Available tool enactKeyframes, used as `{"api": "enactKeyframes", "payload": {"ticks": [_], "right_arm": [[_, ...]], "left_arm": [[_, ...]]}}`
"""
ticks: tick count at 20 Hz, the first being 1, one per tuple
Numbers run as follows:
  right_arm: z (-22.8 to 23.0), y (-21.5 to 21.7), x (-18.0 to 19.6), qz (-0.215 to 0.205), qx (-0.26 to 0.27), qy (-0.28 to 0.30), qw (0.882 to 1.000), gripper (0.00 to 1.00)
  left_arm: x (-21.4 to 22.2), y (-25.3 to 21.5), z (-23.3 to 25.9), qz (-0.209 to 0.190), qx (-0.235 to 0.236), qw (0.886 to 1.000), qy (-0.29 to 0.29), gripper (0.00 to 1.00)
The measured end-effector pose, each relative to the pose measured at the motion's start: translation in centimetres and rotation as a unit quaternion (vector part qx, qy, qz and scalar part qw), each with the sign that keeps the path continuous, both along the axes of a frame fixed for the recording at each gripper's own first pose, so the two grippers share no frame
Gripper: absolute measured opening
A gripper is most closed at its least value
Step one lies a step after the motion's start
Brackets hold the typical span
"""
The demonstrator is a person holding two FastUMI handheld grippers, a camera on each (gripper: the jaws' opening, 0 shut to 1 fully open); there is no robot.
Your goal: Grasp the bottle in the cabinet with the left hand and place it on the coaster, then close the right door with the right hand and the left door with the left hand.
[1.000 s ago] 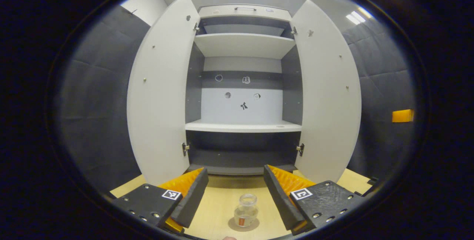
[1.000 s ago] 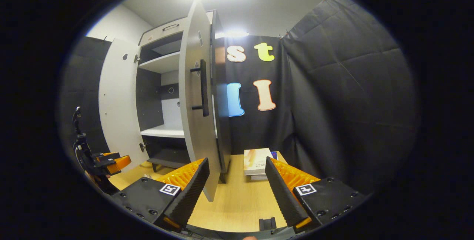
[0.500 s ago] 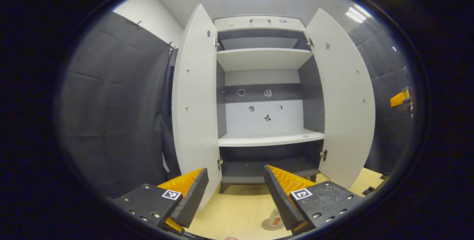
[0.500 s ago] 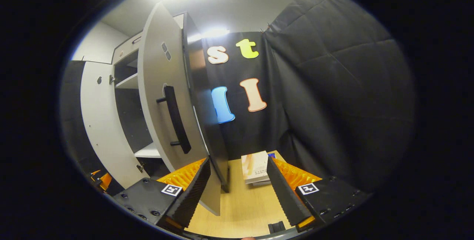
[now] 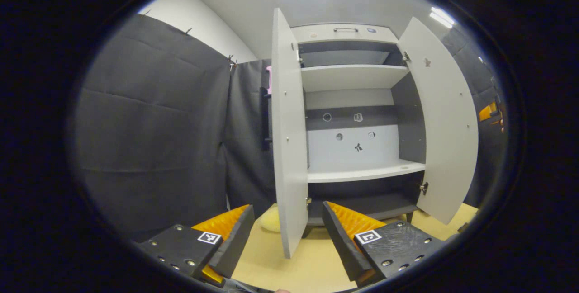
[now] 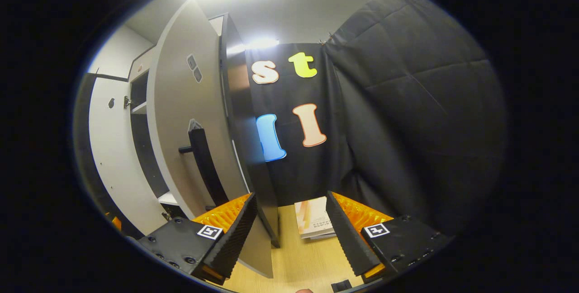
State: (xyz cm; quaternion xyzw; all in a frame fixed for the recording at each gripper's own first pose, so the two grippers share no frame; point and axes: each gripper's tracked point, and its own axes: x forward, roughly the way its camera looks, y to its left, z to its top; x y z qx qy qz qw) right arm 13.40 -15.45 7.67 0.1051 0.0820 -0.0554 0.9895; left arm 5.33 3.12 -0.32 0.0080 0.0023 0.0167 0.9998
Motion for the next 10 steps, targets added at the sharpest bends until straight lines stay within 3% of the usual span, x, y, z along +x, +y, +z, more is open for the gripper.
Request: {"api": "enactKeyframes", "payload": {"ticks": [10], "right_arm": [[0.7,2.4,1.7,-0.027,-0.059,0.01,0.998,0.97]], "left_arm": [[0.6,5.2,-1.6,0.028,0.017,0.999,0.017,0.91]]}}
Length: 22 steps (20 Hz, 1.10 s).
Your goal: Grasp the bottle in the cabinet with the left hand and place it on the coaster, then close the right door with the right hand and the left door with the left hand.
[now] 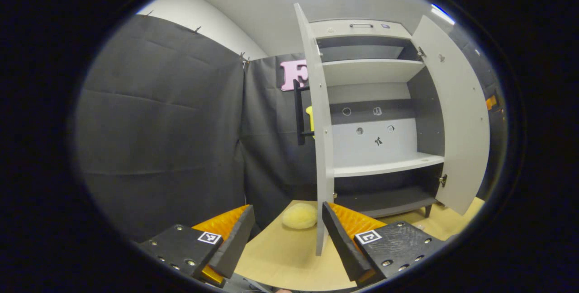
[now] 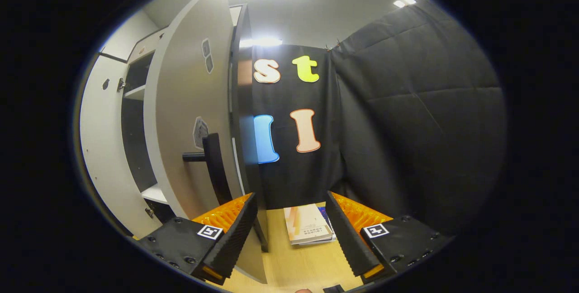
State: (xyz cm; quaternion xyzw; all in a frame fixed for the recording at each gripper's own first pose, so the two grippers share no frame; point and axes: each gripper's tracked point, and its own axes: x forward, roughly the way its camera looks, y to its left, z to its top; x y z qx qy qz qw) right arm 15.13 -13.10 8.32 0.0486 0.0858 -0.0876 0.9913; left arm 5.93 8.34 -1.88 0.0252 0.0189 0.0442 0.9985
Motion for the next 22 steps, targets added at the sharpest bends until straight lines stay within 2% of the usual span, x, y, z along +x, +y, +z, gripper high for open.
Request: {"api": "enactKeyframes", "payload": {"ticks": [6,22], "right_arm": [[0.1,1.5,-0.5,-0.01,-0.021,-0.004,1.0,0.95],[0.0,9.8,-0.1,0.022,-0.011,-0.011,1.0,0.95]], "left_arm": [[1.4,1.6,-1.4,-0.004,-0.018,1.0,0.01,0.91],[3.0,6.5,-3.5,-0.011,-0.038,0.999,0.015,0.89]]}}
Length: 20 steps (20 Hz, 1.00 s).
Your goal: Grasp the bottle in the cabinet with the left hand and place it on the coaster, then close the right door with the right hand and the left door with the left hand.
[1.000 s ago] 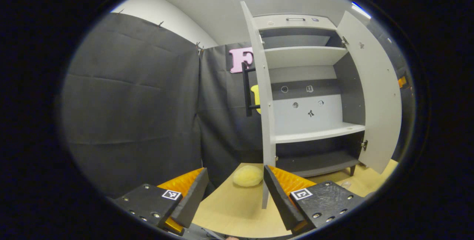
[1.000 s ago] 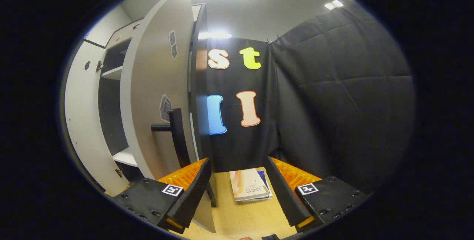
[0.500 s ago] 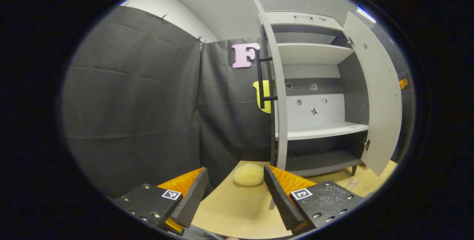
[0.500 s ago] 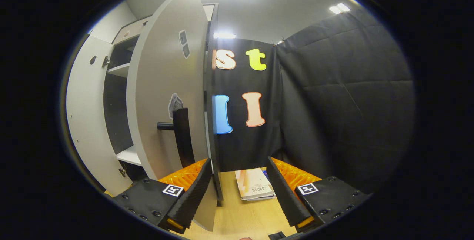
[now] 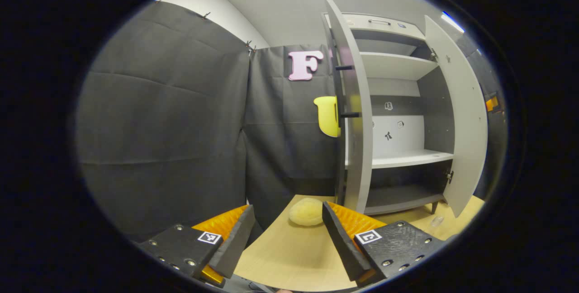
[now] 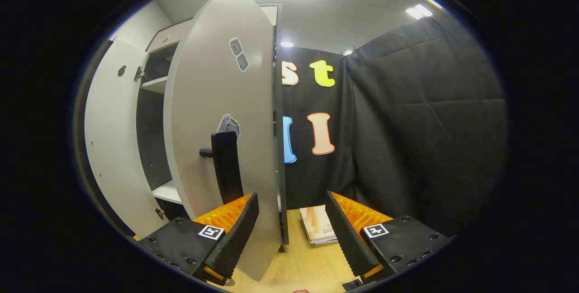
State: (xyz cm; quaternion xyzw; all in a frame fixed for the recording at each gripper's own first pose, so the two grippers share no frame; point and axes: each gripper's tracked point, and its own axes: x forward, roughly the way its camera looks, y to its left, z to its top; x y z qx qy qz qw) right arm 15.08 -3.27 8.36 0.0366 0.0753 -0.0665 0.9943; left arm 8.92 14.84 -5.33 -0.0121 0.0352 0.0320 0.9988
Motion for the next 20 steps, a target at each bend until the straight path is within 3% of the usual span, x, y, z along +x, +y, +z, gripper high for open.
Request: {"api": "enactKeyframes", "payload": {"ticks": [20], "right_arm": [[-0.8,10.4,4.7,0.067,0.014,-0.009,0.998,0.97]], "left_arm": [[-3.3,6.4,-0.9,0.043,0.002,0.999,0.002,0.89]]}}
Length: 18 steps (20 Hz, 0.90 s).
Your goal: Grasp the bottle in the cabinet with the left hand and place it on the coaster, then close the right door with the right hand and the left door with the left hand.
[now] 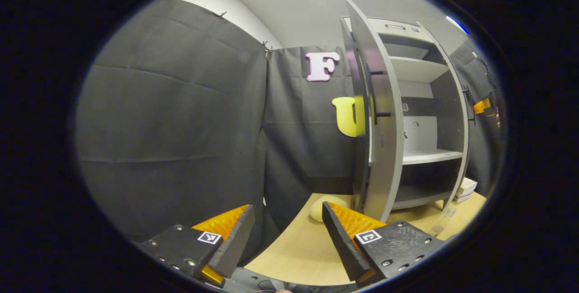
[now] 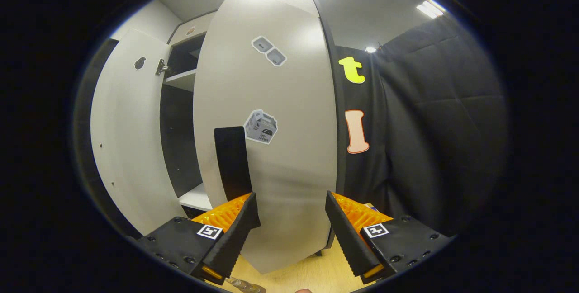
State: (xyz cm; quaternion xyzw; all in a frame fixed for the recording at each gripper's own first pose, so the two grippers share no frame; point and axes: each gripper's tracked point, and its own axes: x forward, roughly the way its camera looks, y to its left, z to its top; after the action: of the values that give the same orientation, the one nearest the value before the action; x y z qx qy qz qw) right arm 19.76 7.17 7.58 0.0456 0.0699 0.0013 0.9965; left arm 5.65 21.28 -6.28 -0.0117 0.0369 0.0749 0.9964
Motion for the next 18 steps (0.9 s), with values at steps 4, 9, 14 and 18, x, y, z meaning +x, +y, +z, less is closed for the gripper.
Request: {"api": "enactKeyframes", "payload": {"ticks": [4,9,14,18], "right_arm": [[0.0,0.7,0.0,0.003,-0.001,0.0,1.0,0.92],[-0.8,0.2,-1.4,-0.003,-0.024,0.007,1.0,0.97],[-2.0,-1.1,-3.8,-0.014,-0.026,0.008,1.0,0.92],[-3.7,-2.5,-5.5,-0.027,-0.029,0.02,0.999,0.97]], "left_arm": [[-0.1,0.3,0.6,0.001,0.01,1.0,0.0,0.89],[0.6,0.5,1.4,-0.019,-0.004,1.0,0.003,0.91],[2.0,1.0,2.8,-0.049,-0.015,0.999,0.006,0.89],[4.6,0.4,4.5,-0.075,-0.023,0.997,0.003,0.89]]}}
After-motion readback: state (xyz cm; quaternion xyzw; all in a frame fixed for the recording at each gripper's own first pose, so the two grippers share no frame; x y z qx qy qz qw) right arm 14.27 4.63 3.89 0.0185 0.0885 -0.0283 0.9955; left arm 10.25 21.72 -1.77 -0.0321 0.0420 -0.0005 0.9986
